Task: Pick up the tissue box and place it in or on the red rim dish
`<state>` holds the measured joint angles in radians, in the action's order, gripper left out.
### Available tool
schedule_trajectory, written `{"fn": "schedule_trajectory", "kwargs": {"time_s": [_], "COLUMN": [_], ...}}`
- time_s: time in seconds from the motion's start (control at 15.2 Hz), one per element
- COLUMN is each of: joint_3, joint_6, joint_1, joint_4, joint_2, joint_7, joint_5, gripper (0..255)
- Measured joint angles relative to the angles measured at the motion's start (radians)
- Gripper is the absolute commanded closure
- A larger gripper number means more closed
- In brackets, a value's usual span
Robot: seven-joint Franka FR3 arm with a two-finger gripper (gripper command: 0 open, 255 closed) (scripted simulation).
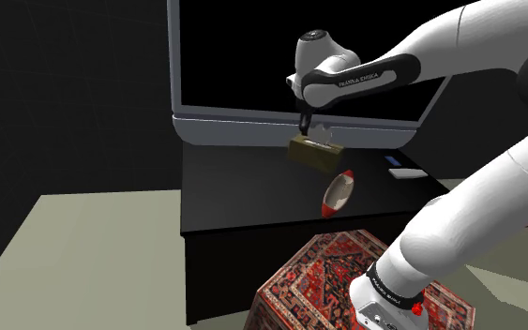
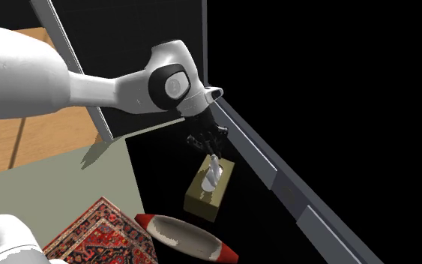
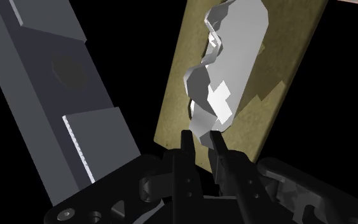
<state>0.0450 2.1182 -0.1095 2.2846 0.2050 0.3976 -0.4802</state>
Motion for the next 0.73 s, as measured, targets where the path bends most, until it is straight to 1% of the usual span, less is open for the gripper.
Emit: {"fn": "schedule_trajectory", "kwargs": {"time_s": [0.46, 0.73], "joint_3": [-0.002, 0.012], "joint_6": [-0.077, -0.109], "joint_1": [0.004, -0.004], "joint_4": [-0.054, 0.027], "joint_2": [0.029, 0.153], "joint_7": [0.036, 0.073], "joint_5": [0.02, 0.019], "gripper": [255, 255]}}
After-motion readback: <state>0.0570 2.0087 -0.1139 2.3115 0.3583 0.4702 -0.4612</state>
